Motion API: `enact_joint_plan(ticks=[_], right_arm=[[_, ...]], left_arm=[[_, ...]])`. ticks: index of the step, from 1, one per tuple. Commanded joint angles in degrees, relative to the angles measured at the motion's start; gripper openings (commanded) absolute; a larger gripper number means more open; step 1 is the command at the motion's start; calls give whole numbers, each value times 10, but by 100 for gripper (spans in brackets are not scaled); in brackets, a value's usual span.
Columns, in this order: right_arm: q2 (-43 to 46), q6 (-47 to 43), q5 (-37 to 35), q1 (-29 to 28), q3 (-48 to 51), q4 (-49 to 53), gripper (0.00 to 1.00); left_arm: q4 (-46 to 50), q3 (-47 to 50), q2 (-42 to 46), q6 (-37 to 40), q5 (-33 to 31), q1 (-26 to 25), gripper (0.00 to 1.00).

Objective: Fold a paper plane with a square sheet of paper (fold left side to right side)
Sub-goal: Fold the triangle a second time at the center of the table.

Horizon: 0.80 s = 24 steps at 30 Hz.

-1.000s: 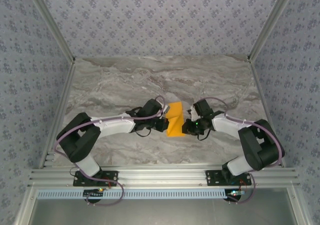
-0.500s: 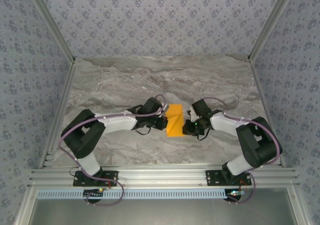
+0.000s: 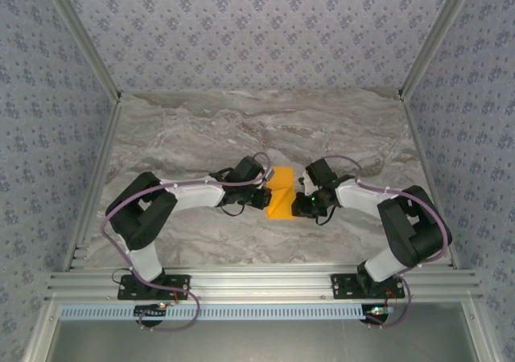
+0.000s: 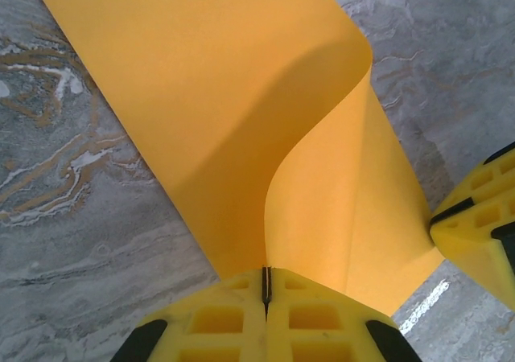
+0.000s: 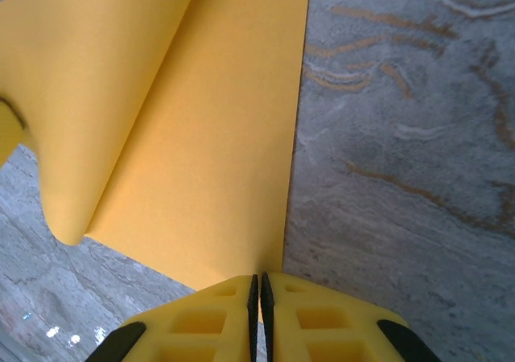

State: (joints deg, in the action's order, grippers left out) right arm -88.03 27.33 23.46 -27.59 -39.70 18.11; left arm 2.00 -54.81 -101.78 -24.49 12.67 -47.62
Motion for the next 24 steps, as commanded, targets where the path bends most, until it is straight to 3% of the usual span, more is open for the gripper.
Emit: enact_joint_plan(ticks=[1, 24], right_arm=[[-16, -13, -23, -7, -3, 38, 15], [-27, -28, -38, -12, -17, 65, 16]], left_arm=[[13, -20, -8, 12, 1, 4, 0], [24, -41, -34, 18, -14, 7, 0]])
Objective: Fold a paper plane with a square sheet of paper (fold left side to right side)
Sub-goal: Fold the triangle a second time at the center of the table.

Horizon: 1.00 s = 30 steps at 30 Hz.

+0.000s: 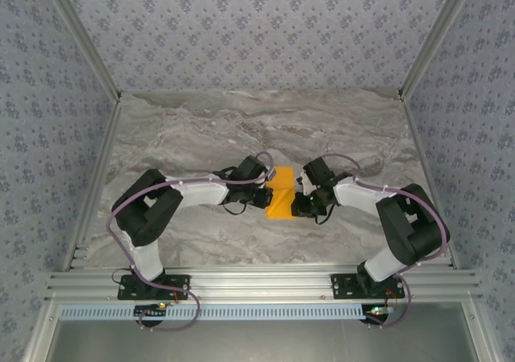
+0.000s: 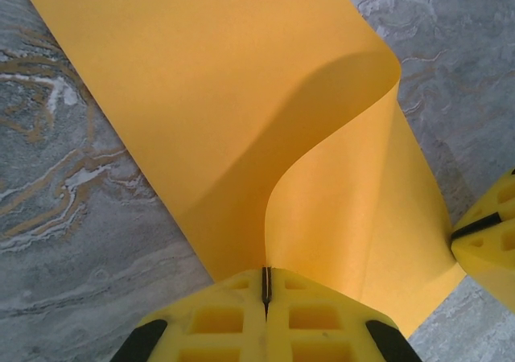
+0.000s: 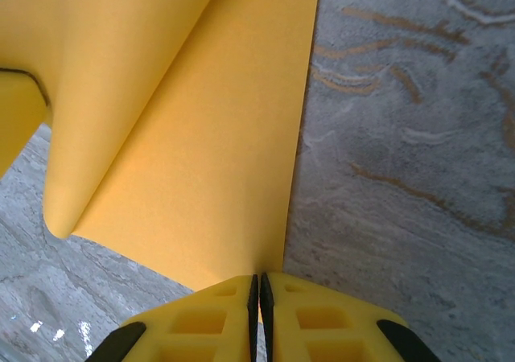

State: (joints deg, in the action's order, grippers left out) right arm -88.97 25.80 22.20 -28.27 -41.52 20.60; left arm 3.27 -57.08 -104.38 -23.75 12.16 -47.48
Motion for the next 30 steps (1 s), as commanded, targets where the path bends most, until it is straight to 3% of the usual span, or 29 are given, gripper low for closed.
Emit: enact_joint_plan(ticks=[1, 23, 30], right_arm=[[-18, -12, -25, -6, 1, 41, 15], [-25, -18, -21, -8, -9, 50, 15], [19, -15, 54, 15, -14, 12, 16]], left_arm=[[13, -18, -8, 10, -10, 5, 0], [23, -25, -26, 12, -6, 7, 0], [34, -29, -31, 15, -1, 7, 0]])
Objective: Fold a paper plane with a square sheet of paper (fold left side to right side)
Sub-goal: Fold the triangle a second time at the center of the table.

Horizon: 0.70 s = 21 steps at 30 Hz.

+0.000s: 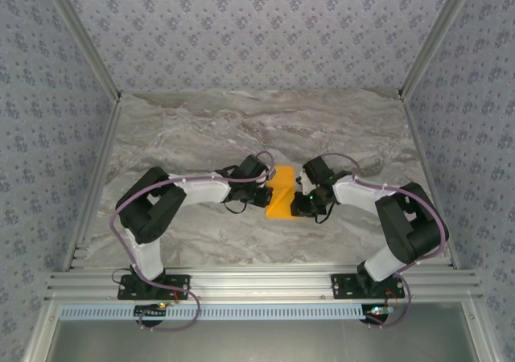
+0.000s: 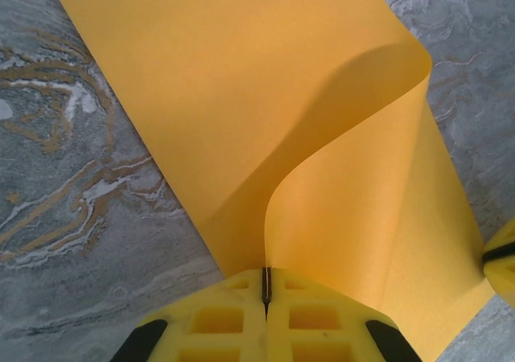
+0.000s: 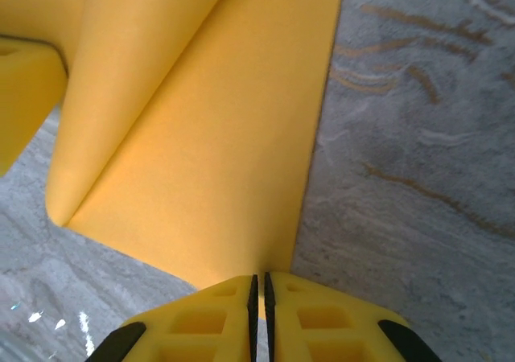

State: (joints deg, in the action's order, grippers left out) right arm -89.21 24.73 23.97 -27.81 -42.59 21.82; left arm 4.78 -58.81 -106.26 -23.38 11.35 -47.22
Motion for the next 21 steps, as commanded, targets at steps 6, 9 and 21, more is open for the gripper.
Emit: enact_joint_plan(ticks=[6, 9, 21], right_arm=[[21, 65, 107, 32, -7, -114, 13], [-9, 91, 118, 29, -25, -157, 12], [-96, 97, 102, 5, -79, -172, 11]], left_arm=[[22, -12, -12, 12, 7, 5, 0], [23, -12, -12, 12, 8, 5, 0], [25, -13, -14, 14, 10, 3, 0]])
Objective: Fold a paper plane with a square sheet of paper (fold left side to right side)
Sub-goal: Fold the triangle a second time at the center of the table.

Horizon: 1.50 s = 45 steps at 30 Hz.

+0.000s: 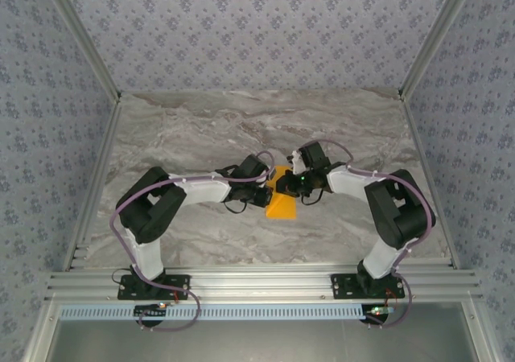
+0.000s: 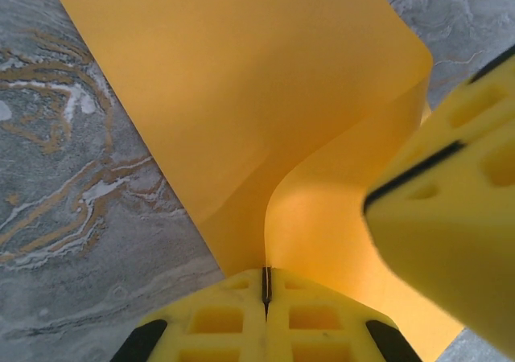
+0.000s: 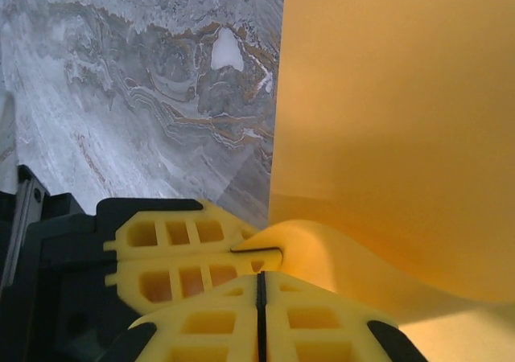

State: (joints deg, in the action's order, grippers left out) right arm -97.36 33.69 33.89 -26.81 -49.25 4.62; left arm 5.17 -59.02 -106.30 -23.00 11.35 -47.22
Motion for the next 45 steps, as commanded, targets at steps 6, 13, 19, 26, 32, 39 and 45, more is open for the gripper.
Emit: enact_joint_plan(ticks=[6, 13, 19, 26, 32, 39, 45], right_arm=[[-29, -12, -24, -7, -10, 31, 11], [-41, -29, -47, -5, -9, 53, 11], [-45, -39, -63, -5, -9, 65, 11], [-52, -45, -80, -3, -6, 87, 11], [-58, -46, -81, -3, -1, 91, 11], [-57, -44, -75, -4, 2, 87, 11], [-53, -45, -73, -6, 0, 89, 11]], left_arm=[[24, -14, -14, 13, 10, 3, 0], [27, -17, -18, 14, 12, 3, 0], [30, -18, -18, 15, 13, 4, 0], [34, -16, -11, 14, 9, 4, 1], [45, -4, 45, 8, -13, 4, 14], [38, 28, 117, -15, 4, 3, 23], [-37, 60, 113, -63, 90, -18, 23]])
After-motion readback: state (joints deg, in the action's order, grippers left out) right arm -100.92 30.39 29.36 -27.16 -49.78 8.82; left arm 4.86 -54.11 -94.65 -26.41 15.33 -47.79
